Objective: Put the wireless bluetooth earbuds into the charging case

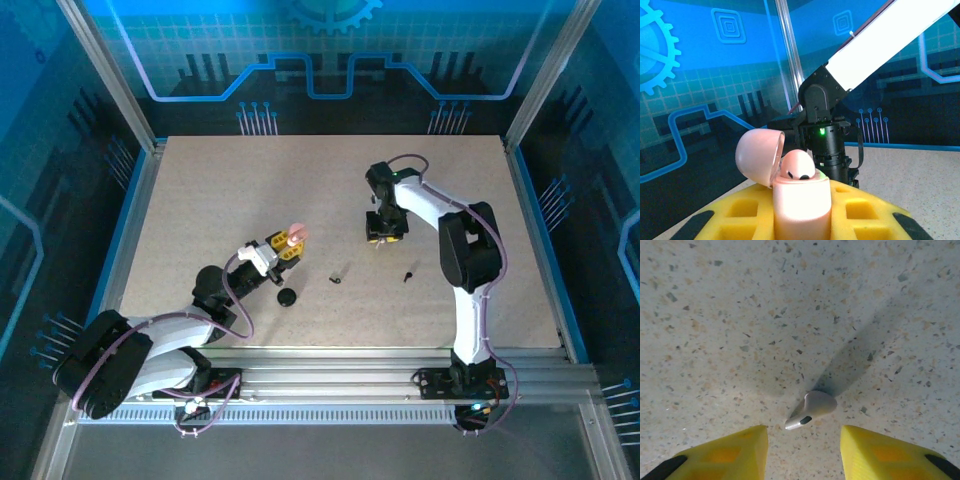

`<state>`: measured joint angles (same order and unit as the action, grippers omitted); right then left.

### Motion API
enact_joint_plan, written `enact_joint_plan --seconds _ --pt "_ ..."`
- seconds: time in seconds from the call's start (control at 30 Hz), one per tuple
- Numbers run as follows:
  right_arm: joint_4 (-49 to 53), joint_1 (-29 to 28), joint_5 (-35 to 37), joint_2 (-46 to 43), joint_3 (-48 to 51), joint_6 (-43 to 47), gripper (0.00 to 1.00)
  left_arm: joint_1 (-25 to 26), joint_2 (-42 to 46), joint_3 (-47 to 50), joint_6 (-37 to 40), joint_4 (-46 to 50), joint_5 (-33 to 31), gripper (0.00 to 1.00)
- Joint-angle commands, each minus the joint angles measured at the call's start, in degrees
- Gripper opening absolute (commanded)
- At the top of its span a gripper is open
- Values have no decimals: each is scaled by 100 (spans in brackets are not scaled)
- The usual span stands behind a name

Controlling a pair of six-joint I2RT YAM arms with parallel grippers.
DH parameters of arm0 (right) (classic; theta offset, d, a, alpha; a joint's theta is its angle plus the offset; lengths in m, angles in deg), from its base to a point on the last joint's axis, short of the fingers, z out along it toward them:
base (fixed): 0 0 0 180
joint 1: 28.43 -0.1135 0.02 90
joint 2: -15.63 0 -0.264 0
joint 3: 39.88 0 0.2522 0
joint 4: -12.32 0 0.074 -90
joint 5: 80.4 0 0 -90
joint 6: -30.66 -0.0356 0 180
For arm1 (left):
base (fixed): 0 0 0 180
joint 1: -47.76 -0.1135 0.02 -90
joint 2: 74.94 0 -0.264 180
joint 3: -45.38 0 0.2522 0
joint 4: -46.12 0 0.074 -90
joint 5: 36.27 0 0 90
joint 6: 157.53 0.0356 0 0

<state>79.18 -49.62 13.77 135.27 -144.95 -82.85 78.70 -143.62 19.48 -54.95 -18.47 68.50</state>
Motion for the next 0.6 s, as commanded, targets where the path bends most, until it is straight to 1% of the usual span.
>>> enact_joint_plan --seconds 0.0,0.13,0.23,0.43,0.57 --pt "143 54 97 154 -152 -83 42 36 -22 48 131 -190 -93 11" --pt "124 62 176 231 -129 -35 40 34 -31 37 131 -190 -102 11" --pt "52 91 76 283 -111 -10 37 35 -56 28 122 -190 -94 11" --pt "45 105 7 402 -142 19 37 35 -81 15 115 -190 -92 11" --pt "-32 129 1 429 -122 55 32 38 -94 12 117 -190 -88 11"
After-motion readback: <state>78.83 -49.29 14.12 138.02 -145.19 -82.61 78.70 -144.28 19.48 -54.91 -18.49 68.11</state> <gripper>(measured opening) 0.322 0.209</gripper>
